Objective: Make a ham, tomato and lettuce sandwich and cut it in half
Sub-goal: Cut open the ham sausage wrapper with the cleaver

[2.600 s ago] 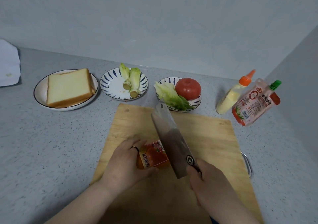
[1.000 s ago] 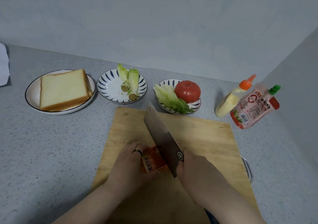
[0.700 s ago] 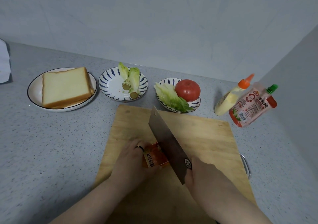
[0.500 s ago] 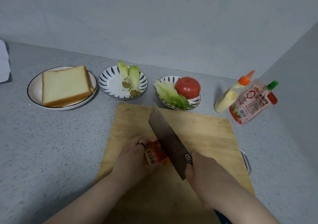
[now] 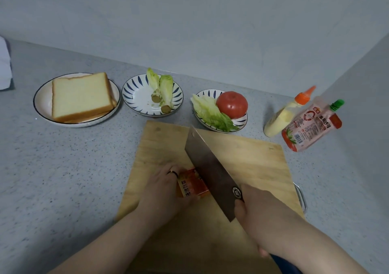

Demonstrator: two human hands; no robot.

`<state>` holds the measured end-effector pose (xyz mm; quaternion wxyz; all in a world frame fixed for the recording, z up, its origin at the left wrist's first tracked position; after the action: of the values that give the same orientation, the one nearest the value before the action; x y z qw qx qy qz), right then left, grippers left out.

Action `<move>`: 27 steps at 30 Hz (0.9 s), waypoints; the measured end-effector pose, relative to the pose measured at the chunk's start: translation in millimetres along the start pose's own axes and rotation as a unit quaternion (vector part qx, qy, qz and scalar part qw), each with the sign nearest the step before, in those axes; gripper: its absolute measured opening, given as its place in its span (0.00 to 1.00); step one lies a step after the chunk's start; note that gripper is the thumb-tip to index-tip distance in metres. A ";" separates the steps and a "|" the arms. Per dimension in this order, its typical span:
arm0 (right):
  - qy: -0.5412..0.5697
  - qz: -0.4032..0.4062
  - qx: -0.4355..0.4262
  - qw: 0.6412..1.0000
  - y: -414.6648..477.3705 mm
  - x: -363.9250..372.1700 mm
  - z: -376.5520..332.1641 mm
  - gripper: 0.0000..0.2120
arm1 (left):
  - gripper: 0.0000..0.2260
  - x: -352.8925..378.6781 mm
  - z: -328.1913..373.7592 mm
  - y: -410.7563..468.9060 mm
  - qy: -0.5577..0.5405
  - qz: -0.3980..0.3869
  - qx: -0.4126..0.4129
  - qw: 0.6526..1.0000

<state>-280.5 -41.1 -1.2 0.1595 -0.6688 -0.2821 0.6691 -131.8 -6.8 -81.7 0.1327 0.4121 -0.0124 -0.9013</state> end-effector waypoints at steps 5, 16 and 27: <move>0.050 -0.010 -0.014 0.999 13.6 -2.2 -22.9 0.06 | 0.29 1.8 -2.9 1.9 0.001 -0.022 -0.003 1.000; 0.051 -0.005 -0.032 0.998 3.0 -5.5 -11.9 0.07 | 0.28 6.3 -4.8 0.3 -0.012 -0.033 -0.022 0.999; 0.050 0.075 0.007 0.996 29.8 34.9 -7.4 0.14 | 0.29 7.7 -5.2 1.2 -0.004 -0.027 0.015 1.000</move>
<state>-270.3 -42.8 -46.5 0.1275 -0.7194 -0.2178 0.6472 -132.4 -9.4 -90.7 0.1019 0.4103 -0.0151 -0.9061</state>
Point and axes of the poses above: each hand's wrist, its own y-axis towards the middle knuckle, its own x-axis out of the palm, z = x × y, the point moved 7 cm from there along y, towards the middle knuckle, and after that the axes turned 10 degrees about x, right-handed, at the moved point
